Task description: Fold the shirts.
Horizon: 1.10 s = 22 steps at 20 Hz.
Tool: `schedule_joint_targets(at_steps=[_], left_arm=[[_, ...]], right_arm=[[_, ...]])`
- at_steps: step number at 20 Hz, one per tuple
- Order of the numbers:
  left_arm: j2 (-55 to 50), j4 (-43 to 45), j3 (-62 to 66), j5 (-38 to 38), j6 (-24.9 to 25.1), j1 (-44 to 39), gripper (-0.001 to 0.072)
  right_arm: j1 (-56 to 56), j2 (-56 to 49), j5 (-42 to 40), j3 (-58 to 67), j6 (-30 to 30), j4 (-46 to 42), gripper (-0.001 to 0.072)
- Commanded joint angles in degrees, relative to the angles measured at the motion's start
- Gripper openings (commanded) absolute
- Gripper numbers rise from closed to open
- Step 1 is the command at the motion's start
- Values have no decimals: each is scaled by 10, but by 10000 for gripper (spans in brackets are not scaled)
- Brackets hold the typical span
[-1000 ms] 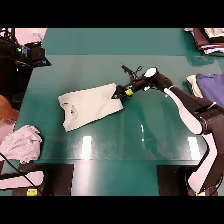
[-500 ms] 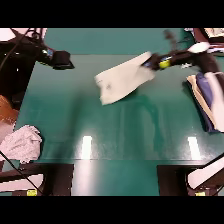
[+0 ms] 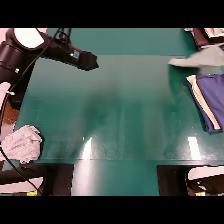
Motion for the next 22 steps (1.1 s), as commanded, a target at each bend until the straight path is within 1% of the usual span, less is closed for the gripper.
schedule_joint_targets(at_steps=[1,4,8,9,11,13,14,15,18,20,21,22], left_arm=[[-7,1,0,25,0,-23,24],[-13,1,0,26,-2,-23,24],[-13,1,0,26,-2,-23,24],[-13,1,0,26,-2,-23,24],[-13,1,0,21,-2,-23,24],[-13,1,0,19,0,-23,24],[-13,1,0,19,0,-23,24],[-13,1,0,19,0,-23,24],[-13,1,0,19,0,-23,24],[-13,1,0,19,0,-23,24],[-13,1,0,19,0,-23,24],[-13,1,0,17,0,-23,24]], right_arm=[[-67,4,-12,5,-1,2,17],[-80,4,5,52,-5,3,16],[-81,9,64,153,-14,0,16],[-85,19,69,151,-14,0,16],[-96,53,69,106,-14,0,16],[-116,83,99,57,-16,-2,16],[-128,97,120,35,-18,-18,16],[-137,111,139,12,-18,-53,17],[-163,160,182,-68,-17,-211,18],[-184,192,193,-132,-15,-270,33],[-200,209,193,-167,-12,-285,185],[-215,222,192,-197,-10,-296,394]])
